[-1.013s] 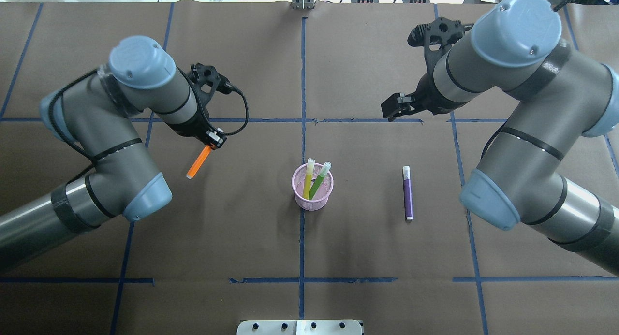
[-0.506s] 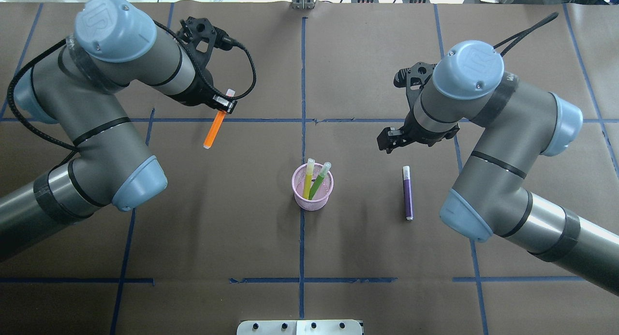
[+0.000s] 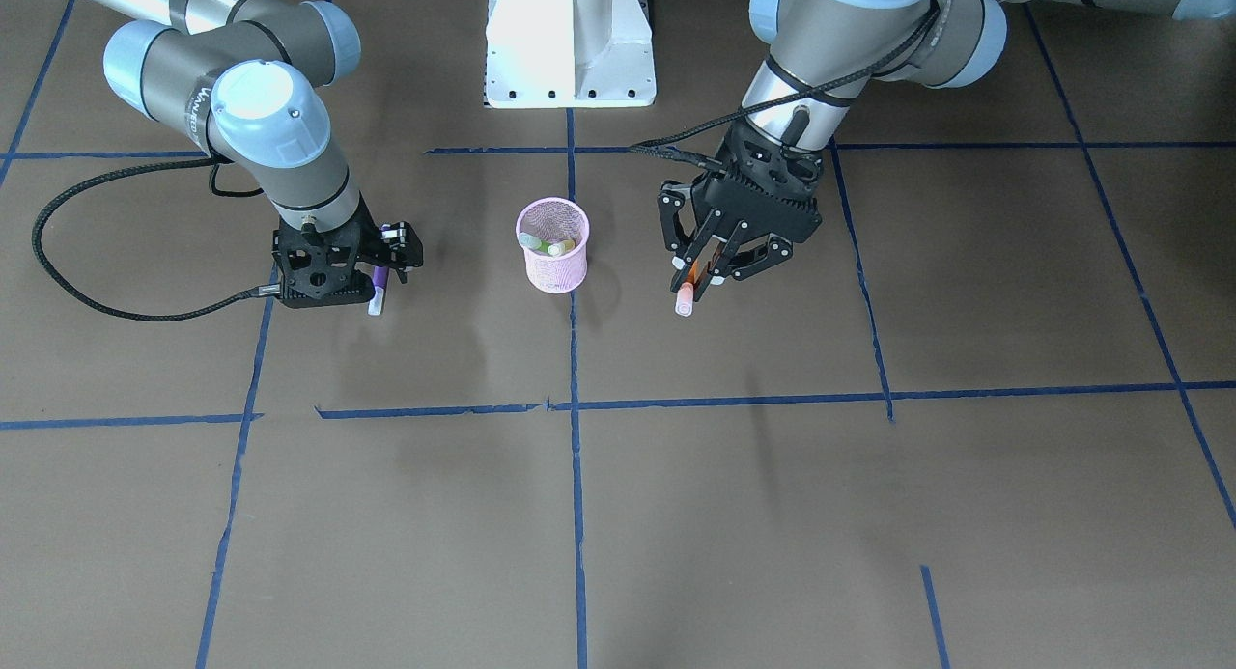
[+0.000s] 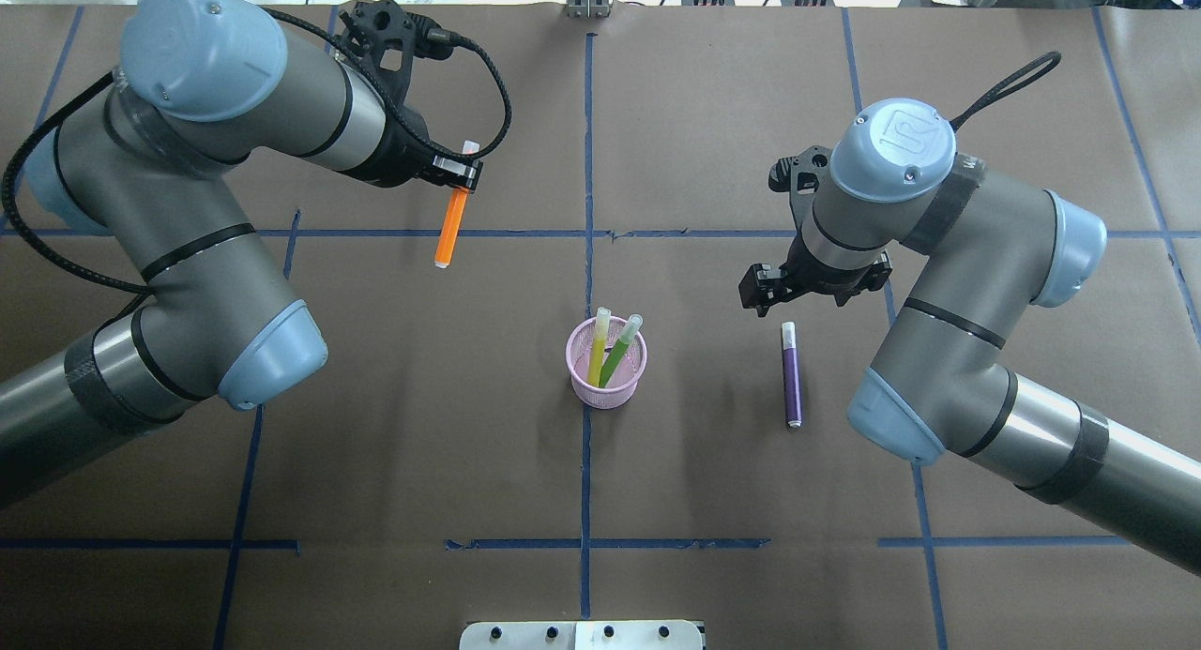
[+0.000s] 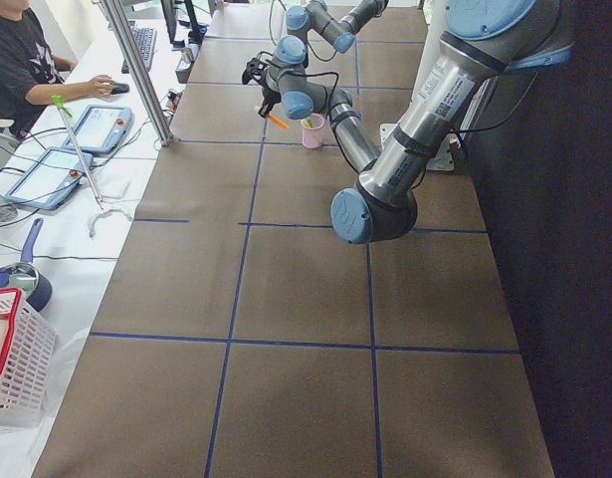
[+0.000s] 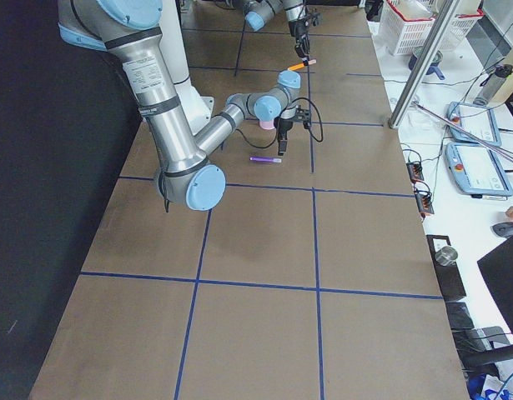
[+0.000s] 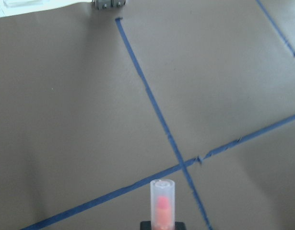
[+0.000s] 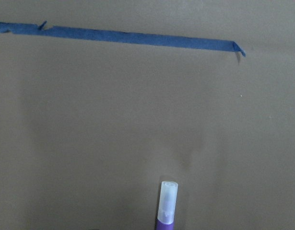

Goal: Collect pens into pen holder
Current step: 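Lift the orange marker with left gripper while right gripper descends to purple marker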

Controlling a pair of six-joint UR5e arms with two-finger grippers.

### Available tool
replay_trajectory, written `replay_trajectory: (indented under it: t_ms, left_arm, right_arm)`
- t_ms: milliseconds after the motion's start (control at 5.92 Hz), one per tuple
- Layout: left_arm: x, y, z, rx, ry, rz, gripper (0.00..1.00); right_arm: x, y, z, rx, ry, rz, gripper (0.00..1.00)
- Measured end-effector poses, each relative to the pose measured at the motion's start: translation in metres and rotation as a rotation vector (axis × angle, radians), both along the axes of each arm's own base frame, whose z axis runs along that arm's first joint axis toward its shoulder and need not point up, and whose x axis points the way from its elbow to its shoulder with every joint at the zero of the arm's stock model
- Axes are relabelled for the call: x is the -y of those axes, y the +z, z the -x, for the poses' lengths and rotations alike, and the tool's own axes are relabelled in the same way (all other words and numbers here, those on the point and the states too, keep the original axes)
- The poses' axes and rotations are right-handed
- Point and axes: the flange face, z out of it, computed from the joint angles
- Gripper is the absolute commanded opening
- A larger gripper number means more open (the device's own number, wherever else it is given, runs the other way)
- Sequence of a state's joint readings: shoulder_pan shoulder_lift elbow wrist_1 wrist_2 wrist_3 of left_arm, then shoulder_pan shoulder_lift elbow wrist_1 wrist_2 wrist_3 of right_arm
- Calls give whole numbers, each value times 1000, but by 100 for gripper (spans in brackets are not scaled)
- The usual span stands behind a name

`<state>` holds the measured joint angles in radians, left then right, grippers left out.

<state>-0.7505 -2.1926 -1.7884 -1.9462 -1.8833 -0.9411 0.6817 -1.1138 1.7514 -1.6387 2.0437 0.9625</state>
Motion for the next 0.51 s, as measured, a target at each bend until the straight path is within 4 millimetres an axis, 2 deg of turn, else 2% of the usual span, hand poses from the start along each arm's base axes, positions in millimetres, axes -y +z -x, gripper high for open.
replay_trajectory:
  t_ms: [506]
  left_arm:
    - [-2,-15,3,-70,-60,13,0]
  right_arm:
    - [9,30,16,-23,3,54,100]
